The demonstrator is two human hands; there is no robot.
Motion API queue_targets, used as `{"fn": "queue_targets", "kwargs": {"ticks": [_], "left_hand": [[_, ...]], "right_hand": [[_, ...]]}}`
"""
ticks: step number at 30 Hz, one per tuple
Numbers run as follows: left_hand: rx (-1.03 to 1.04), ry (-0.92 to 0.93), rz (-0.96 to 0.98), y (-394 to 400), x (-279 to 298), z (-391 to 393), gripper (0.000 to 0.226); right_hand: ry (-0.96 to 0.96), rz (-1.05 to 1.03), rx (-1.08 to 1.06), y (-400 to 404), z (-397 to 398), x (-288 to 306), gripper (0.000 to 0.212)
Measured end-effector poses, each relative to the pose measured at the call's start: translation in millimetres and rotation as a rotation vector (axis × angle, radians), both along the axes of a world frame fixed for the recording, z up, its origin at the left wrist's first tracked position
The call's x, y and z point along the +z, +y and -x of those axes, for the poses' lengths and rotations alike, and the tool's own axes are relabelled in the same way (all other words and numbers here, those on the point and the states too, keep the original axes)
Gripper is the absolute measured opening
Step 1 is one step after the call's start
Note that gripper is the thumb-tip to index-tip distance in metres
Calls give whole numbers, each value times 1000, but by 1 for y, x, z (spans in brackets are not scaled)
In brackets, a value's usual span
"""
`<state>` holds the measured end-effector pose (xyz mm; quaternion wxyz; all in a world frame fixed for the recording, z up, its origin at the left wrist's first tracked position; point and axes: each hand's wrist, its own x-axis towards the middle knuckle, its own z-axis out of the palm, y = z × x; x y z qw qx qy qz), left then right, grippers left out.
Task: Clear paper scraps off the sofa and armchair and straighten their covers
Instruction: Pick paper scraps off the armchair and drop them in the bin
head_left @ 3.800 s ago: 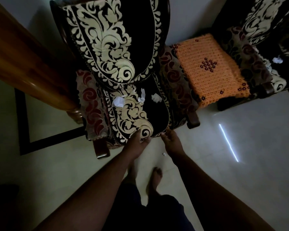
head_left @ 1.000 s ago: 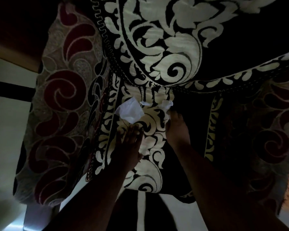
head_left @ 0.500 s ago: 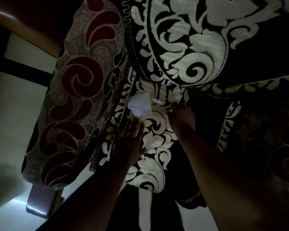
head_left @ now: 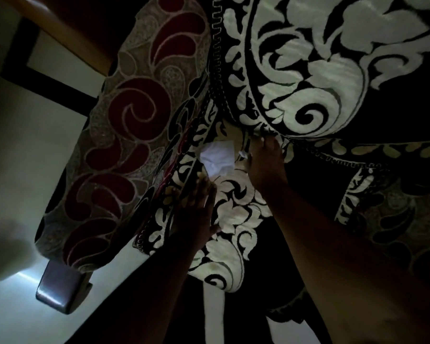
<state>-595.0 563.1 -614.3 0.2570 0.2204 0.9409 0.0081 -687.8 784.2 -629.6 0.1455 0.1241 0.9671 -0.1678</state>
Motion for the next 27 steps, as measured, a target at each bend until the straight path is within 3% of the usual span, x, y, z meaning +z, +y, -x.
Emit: {"fn": "queue_targets", "kwargs": {"ticks": [4,9,13,17,20,25,27], "left_hand": [[12,-36,-6,-3,-4,1,119],[32,-79,-13,-7,-4,7,127],[61,-124,13,-9,3,10,126],[76,-144,-3,-14,2,11,124],[82,-146,-26,-17,-1,10,124],[74,-129,-56,-19,-5,9,125],[70,-123,-64,-21,-6,9,125]], "right_hand": [[-135,-11,65,-3,-8,-13,63],[18,78,154,-2,-21,-5,27],[-21,168,-2,1,-23,7,24],[82,329,-73,-14,-13,22,25],[192,393,91,-40,5,21,33],[0,62,354,-74,6,-11,71],[24,22,377,-75,2,-19,70]]}}
